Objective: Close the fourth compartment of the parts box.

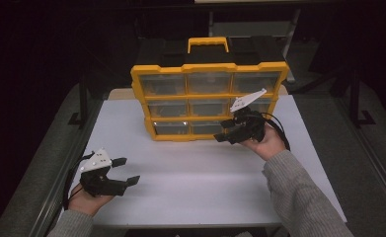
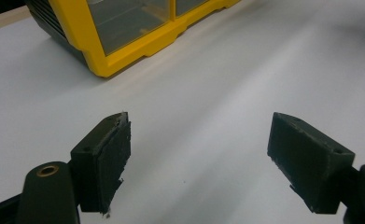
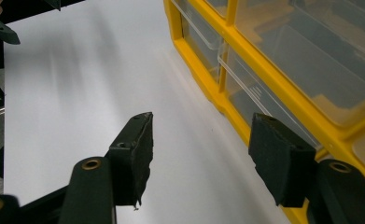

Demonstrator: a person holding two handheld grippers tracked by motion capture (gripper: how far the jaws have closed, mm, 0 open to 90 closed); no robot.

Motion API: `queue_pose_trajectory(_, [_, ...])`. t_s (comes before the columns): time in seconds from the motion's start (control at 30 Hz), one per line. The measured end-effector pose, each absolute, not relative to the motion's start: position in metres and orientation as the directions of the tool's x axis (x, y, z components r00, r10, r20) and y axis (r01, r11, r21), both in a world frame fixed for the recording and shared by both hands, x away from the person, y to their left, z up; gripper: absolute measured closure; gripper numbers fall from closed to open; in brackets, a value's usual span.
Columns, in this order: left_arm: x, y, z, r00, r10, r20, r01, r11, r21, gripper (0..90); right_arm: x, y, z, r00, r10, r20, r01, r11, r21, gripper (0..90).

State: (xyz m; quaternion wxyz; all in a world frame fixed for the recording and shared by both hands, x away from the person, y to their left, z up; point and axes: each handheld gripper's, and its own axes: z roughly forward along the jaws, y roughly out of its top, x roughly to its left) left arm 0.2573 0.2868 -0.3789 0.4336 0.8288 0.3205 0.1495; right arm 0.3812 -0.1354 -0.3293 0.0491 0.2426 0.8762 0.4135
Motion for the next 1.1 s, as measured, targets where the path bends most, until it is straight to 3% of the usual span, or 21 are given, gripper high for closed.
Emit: queue_pose_trajectory(1.1, [0.258,0.285,-0.381,0.756,0.655,-0.026,0.401,-0.430,0.809,20.8,0.360,-0.184,-0.350,-0.822,0.550,0.152,0.456,0.473,0.754,26.9])
